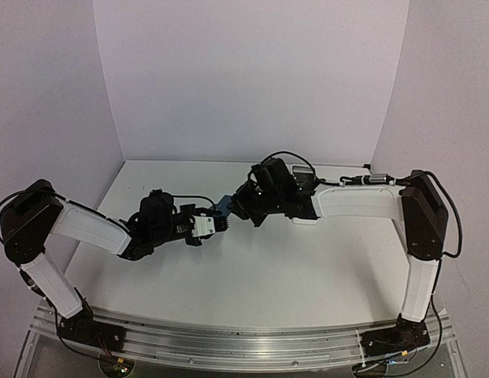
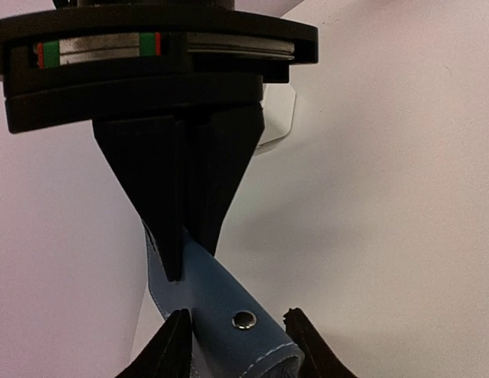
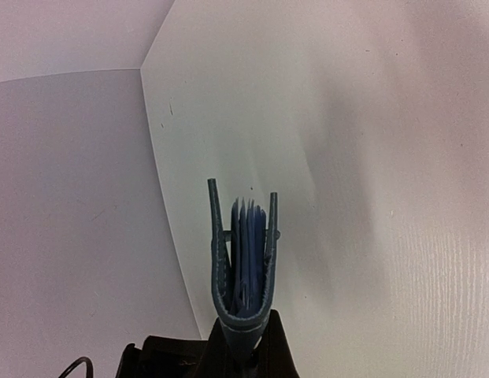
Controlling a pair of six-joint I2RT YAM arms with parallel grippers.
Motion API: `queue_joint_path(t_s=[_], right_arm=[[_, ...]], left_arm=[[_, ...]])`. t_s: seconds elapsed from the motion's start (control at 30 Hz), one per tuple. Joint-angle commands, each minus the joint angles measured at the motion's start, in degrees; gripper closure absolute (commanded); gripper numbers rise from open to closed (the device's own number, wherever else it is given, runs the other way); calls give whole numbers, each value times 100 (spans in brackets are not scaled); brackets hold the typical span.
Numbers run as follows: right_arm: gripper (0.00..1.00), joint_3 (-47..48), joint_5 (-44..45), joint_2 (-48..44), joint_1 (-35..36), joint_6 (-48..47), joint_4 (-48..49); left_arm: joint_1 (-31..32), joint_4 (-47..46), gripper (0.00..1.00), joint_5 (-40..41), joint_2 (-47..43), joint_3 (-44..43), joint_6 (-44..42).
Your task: Put the credit cards into the card holder
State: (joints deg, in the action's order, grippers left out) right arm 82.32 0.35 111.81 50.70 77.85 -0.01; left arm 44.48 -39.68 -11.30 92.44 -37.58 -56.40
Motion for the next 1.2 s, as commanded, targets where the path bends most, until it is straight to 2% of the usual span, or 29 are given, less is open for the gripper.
queue_joint_path(t_s=[0.0,0.07,0.13,0.17,0.23,0.27,0.4,0.47,0.53,0.7,0.9,1.17], right_arm=[[100,255,-110,-394,78,-58,100],[100,356,-142,-381,80,-222,107],[99,496,-184,-362,80,-592,114],[90,573,-210,-359,80,-914,115],[59,666,-253,-418,60,-1493,117],[48,679,-276,-510,23,-1957,130],[22,402,-387,-1077,-55,-4119,194],[11,-8,-482,-1428,-76,-5015,337],[3,-536,-613,-1707,-112,-5328,726],[2,-1407,-863,-1802,-165,-5415,2291],[2,-1341,-1228,-1423,-290,-5537,2596],[3,-1198,-2466,-1011,-378,-5446,2896]], left_arm=[[5,-211,80,72,65,-416,173],[3,-103,97,230,58,-529,572],[-54,148,100,485,32,-770,1292],[-160,356,100,462,-32,-919,1804],[-491,1023,100,-36,-214,-1198,2964],[-787,1384,100,-481,-330,-1353,3772],[-1742,1673,100,-2847,-559,-1467,6164],[-1965,1436,100,-3401,-664,-1344,7104],[-2043,1023,100,-3752,-779,-1182,7935],[-2021,-271,100,-4377,-990,-810,9444],[-1995,-349,100,-4875,-1197,-775,9264],[-1907,-583,100,-5074,-1249,-682,9280]])
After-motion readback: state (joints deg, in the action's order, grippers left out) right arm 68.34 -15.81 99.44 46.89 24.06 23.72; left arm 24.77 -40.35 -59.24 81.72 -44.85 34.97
